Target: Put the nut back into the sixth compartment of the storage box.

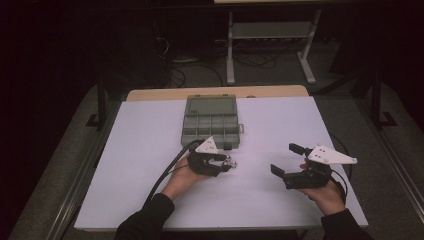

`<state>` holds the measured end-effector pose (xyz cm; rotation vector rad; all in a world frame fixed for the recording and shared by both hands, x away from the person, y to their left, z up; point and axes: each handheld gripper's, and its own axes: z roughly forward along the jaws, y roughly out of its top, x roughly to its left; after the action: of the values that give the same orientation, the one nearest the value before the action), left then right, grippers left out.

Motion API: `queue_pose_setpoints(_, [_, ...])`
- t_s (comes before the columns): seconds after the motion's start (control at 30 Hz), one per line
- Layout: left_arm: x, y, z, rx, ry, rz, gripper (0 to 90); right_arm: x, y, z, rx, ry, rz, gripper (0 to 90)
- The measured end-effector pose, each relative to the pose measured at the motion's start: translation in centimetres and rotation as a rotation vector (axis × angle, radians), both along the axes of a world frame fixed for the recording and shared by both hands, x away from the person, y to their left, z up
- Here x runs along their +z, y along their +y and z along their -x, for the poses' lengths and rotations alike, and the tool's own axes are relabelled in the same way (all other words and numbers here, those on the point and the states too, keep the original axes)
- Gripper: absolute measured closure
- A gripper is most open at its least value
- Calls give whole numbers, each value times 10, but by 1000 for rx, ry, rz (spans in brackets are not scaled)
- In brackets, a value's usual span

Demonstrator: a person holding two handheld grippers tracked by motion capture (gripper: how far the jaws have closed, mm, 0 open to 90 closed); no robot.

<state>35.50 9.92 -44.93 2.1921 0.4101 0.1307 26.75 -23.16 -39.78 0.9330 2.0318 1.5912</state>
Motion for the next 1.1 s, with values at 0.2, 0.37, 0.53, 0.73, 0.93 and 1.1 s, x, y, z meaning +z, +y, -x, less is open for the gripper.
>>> queue_pose_setpoints(0.2, [-2,-1,0,3,-4,-6,580,0,0,0,1,-1,0,20])
queue_pose_setpoints(0.37, [-4,-2,0,8,-4,-9,612,0,0,0,0,0,1,21])
queue_pose_setpoints(0.53, [-6,-3,-1,13,-6,-10,628,0,0,0,-2,0,2,21])
queue_pose_setpoints(0.73, [-8,-3,-1,20,-8,-15,665,0,0,0,-3,1,1,21])
queue_pose_setpoints(0.93, [-8,-4,-1,20,-19,-26,682,0,0,0,-2,1,2,21])
queue_pose_setpoints(1.1, [-9,-6,-1,19,-24,-36,681,0,0,0,-3,4,1,21])
